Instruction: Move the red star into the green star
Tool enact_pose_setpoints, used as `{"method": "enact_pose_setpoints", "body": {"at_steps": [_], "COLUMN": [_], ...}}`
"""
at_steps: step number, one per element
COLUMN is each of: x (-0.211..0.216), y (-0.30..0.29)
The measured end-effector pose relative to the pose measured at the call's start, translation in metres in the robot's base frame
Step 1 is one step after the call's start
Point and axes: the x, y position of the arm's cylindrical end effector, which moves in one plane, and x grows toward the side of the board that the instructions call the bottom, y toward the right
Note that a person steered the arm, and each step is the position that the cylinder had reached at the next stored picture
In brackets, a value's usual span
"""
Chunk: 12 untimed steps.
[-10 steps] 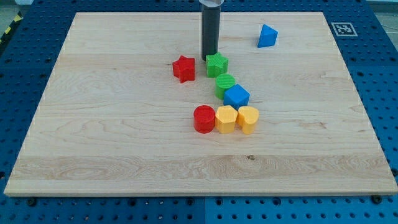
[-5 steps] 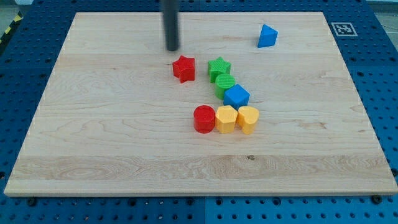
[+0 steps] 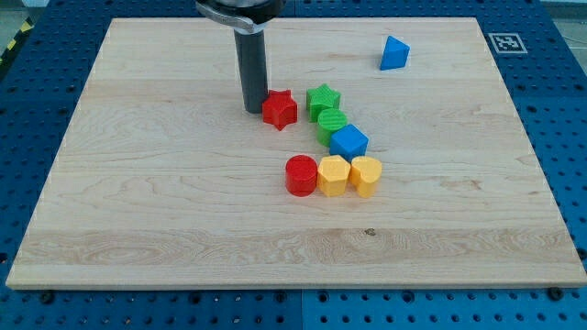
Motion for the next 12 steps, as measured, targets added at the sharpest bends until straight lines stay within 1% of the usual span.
{"method": "enact_pose_setpoints", "body": {"at_steps": [1,2,3,6,11,12], "x": [0.011,0.013,0.028,0.028,0.023,0.015], "y": [0.0,-0.005,-0.017,0.003,0.019,0.02]}}
